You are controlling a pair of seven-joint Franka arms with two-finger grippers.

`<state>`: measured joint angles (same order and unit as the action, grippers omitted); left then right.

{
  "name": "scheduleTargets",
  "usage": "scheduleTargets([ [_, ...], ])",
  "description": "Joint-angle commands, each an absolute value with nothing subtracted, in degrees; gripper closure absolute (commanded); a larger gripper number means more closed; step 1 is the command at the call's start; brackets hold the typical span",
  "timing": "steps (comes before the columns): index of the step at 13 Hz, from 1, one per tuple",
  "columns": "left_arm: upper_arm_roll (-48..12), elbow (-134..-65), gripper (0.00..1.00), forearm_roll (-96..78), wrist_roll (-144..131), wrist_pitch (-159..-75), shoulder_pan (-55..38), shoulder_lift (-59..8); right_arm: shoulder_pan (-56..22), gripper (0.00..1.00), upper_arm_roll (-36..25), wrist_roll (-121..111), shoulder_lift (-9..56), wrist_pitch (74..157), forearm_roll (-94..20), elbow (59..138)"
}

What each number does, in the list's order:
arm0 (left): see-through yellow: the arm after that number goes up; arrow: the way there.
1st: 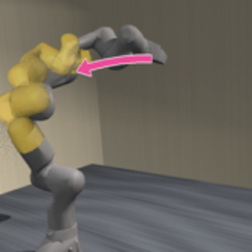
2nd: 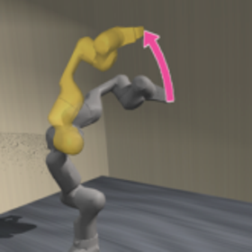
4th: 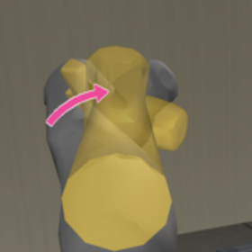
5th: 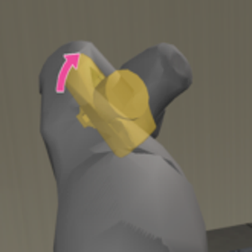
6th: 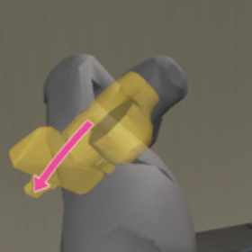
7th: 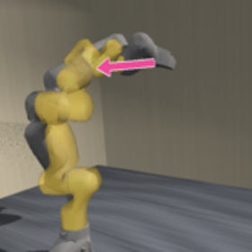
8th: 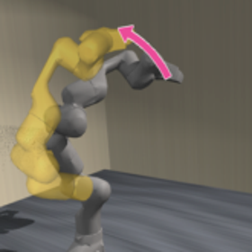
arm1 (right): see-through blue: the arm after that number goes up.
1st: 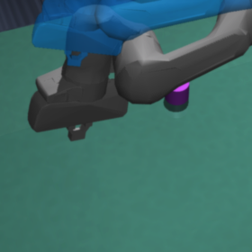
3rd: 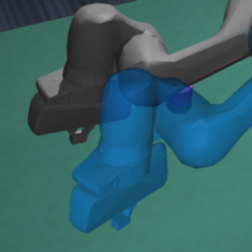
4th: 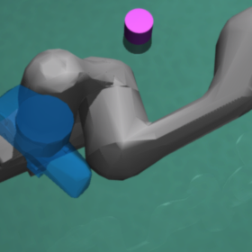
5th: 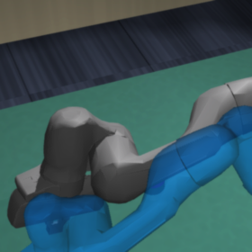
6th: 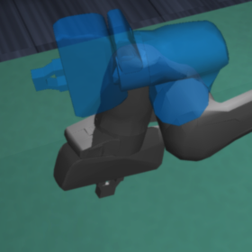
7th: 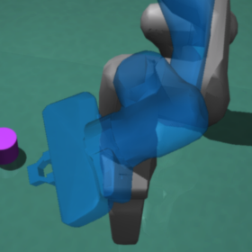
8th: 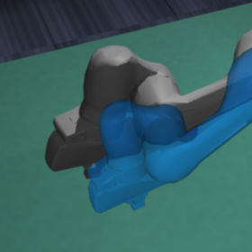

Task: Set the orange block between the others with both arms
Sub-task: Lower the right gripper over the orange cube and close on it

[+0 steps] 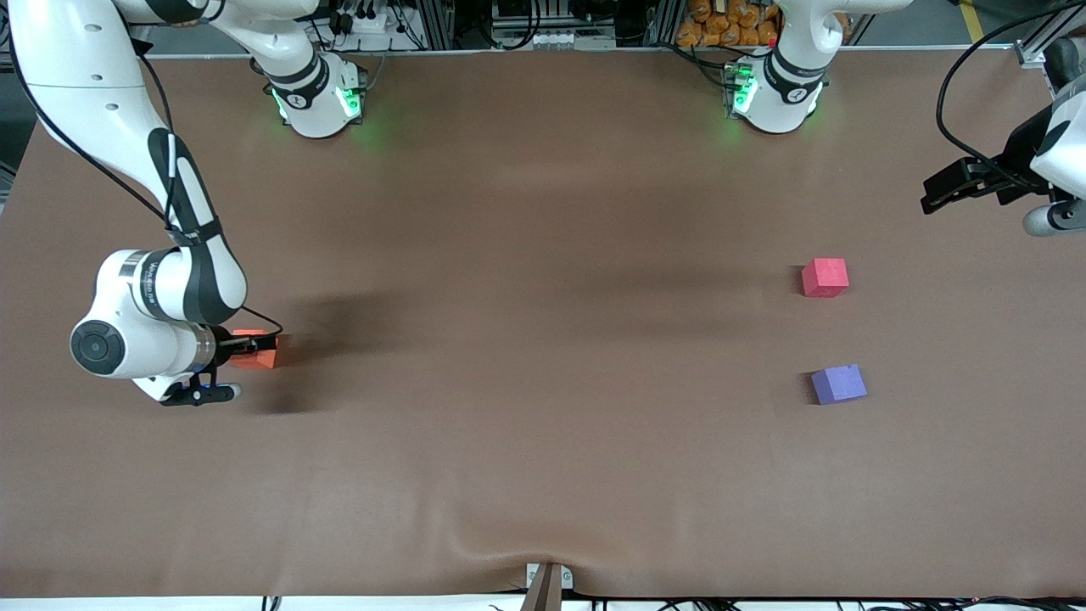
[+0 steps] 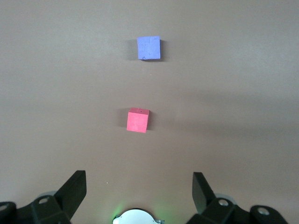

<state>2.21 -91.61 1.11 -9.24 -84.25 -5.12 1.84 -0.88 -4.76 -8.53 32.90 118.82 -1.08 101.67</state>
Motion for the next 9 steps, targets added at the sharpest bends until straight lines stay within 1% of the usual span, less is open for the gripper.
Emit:
scheduleTargets([
  [1,2.02,-91.93,0.0,0.44,-9.4,-84.64,-4.92,2.02,-0.44,0.0,-4.57,-9.58,32.43,119.71,-0.97,102.57],
  [3,2.02,-91.93,0.0,0.44,-9.4,-84.64,-4.92,2.02,-0.18,0.0,-4.57,-9.49,32.87,120.58,-1.05,102.66],
  [6,2.02,-92.02,0.0,0.44,-9.4,-84.64,-4.92,2.02,-0.18,0.04,-4.57,-9.49,33.22,121.11,-1.05,102.66],
  [7,2.02,-92.02,0.0,0.44,-9.4,-84.64,-4.92,2.02,-0.26,0.06,-4.57,-9.49,33.31,121.2,-1.05,102.66],
  [8,2.02,-92.02,0.0,0.44,-9.32,-84.64,-4.92,2.02,-0.26,0.12,-4.57,-9.49,33.31,121.2,-1.05,102.66],
  [9,2.02,-92.02,0.0,0.44,-9.4,-84.73,-4.92,1.93,-0.26,0.14,-4.57,-9.58,33.31,121.2,-1.05,102.66],
])
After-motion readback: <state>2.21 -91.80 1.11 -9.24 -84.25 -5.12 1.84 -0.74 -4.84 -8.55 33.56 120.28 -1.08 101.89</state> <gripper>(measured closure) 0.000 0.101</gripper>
